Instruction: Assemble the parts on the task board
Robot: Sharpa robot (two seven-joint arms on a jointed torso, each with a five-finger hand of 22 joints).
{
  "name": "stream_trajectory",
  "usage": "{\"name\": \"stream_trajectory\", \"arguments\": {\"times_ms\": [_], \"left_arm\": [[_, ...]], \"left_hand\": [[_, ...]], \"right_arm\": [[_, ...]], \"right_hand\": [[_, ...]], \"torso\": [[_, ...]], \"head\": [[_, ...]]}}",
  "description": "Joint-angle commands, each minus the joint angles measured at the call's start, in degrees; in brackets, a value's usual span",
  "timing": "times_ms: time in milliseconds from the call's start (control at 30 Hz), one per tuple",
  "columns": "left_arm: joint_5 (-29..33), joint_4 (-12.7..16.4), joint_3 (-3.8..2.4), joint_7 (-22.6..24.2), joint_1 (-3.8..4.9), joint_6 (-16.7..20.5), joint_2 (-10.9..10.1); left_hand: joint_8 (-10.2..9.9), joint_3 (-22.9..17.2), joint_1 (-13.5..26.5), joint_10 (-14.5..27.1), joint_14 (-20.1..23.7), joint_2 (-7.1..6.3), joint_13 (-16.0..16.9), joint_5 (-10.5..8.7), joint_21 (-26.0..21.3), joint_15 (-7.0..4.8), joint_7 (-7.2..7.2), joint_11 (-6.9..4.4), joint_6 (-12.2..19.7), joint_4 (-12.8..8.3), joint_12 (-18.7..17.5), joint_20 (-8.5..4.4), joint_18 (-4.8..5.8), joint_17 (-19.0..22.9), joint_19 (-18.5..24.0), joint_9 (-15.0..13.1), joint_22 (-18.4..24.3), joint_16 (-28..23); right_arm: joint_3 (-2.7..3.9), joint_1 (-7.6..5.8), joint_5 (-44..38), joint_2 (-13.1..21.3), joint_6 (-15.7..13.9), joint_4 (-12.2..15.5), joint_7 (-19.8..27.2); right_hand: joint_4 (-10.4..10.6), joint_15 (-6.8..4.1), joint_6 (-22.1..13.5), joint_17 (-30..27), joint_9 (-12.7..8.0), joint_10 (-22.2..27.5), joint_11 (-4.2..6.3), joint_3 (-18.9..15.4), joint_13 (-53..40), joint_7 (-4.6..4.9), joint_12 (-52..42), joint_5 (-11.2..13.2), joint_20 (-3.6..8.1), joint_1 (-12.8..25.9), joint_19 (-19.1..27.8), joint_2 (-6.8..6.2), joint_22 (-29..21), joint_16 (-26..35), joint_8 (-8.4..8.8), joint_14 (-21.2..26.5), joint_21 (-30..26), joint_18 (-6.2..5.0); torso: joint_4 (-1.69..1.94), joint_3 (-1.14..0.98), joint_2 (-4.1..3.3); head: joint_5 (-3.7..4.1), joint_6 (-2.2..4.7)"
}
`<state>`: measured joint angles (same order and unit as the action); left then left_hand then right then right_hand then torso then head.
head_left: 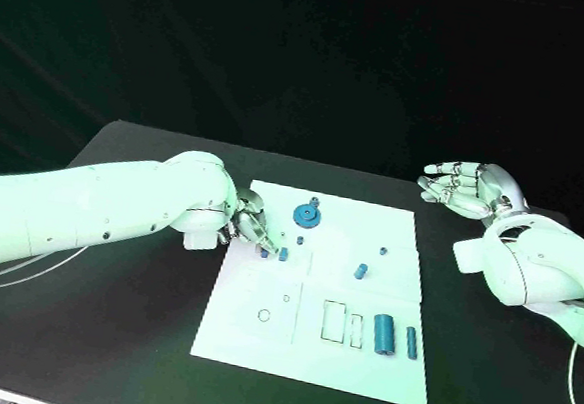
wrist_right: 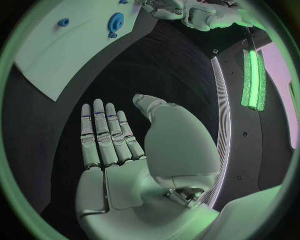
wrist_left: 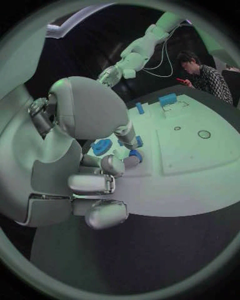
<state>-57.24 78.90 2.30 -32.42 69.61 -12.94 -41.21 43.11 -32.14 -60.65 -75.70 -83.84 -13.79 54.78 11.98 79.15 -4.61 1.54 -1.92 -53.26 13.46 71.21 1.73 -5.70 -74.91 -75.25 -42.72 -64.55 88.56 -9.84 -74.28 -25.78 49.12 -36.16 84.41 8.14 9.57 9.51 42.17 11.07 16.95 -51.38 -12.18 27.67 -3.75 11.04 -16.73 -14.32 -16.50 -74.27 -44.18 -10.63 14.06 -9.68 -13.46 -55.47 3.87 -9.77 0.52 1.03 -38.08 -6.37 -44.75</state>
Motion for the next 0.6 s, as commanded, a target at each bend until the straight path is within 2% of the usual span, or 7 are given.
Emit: {"name": "stream_trajectory", "arguments": {"times_ms": [33, 300, 600], "left_arm": [[-0.16, 0.22, -0.02, 0.15, -0.11, -0.24, -0.09], [-0.79, 1.2, -0.32, 0.22, -0.09, 0.83, -0.73], [0.37, 2.2, -1.27, 1.04, -0.07, 3.39, -1.36]], "left_hand": [[-0.27, 0.81, -0.22, 0.15, -5.45, -0.18, 0.12, -0.04, -0.07, -0.3, 0.15, -0.15, -0.09, 0.41, 0.39, -0.13, 0.5, -12.51, -0.16, 0.06, 0.0, 0.3], [-0.32, 3.77, -0.48, 0.12, -5.45, -0.41, 0.18, -0.02, -0.09, -0.28, 0.18, -0.12, -0.22, 2.3, 0.41, -0.11, 0.51, -12.48, -0.21, 0.01, -0.04, 0.29], [-0.55, 7.54, 0.17, 0.53, -5.34, -0.48, -0.47, 0.01, -0.24, -0.2, 0.38, 0.03, 0.0, 3.24, -0.01, -0.07, 0.46, -12.12, -0.11, -0.01, 0.16, 0.12]], "right_arm": [[0.01, 0.03, -0.13, -0.03, 0.89, 0.09, 0.42], [0.01, 0.04, -0.13, -0.09, 0.87, -0.01, 0.44], [0.01, 0.11, -0.13, -0.22, 0.89, -0.15, 0.55]], "right_hand": [[-0.03, 0.37, -0.4, -0.1, -0.08, 0.34, -0.12, -0.23, 0.07, 4.94, 0.23, 0.17, 0.07, 0.56, 0.31, -0.07, -0.1, 0.23, 0.17, 0.12, -0.18, -0.48], [-0.07, 0.37, -0.4, -0.12, -0.1, 0.34, -0.12, -0.24, 0.06, 4.94, 0.23, 0.17, 0.07, 0.56, 0.34, -0.07, -0.14, 0.25, 0.17, 0.1, -0.18, -0.47], [-0.28, 0.42, -0.39, -0.26, -0.2, 0.36, -0.14, -0.29, 0.06, 4.95, 0.23, 0.17, 0.04, 0.54, 0.91, -0.07, -0.47, 0.41, 0.19, 0.04, -0.32, -0.37]], "torso": [[-0.04, 0.04, -0.03], [-0.02, 0.02, 0.03], [-0.04, 0.05, 0.02]], "head": [[0.11, 0.07], [0.26, 0.2], [0.7, 0.34]]}}
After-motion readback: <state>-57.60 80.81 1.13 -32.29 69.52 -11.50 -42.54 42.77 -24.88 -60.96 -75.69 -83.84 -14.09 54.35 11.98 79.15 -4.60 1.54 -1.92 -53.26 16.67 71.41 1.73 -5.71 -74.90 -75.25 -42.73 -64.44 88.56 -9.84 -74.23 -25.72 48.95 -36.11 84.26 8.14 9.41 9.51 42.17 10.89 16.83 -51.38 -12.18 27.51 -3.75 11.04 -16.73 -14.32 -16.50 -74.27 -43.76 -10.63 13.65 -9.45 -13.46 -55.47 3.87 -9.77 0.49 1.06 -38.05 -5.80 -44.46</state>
